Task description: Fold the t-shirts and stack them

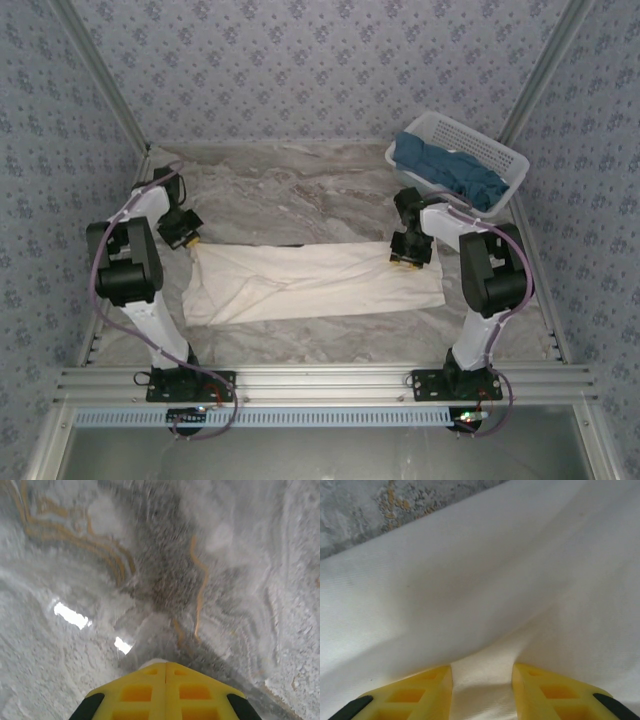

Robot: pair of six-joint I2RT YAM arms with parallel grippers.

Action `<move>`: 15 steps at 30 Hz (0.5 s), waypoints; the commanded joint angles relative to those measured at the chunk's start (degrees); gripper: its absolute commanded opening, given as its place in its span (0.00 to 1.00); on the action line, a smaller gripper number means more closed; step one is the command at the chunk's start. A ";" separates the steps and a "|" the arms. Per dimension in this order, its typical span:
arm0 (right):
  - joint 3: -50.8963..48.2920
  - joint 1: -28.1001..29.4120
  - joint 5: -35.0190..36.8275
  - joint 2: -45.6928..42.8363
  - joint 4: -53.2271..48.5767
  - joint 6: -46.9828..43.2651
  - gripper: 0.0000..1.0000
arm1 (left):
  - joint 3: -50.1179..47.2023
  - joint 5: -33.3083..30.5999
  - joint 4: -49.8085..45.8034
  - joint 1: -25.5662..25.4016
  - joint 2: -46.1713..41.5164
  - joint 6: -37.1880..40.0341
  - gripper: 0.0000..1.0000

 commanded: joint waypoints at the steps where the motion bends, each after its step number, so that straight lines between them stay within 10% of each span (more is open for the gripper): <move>1: -0.74 0.29 1.88 1.50 -1.59 1.30 0.39 | 3.73 -4.53 -1.49 -0.47 0.46 4.62 0.00; 10: -0.86 0.23 2.38 2.44 -0.86 1.29 0.38 | 2.00 -8.15 -0.26 -1.98 -0.85 7.89 0.00; 15: 0.59 1.29 4.52 -0.54 -0.87 0.33 0.37 | 1.15 -13.37 -3.27 -4.53 -4.05 6.82 0.28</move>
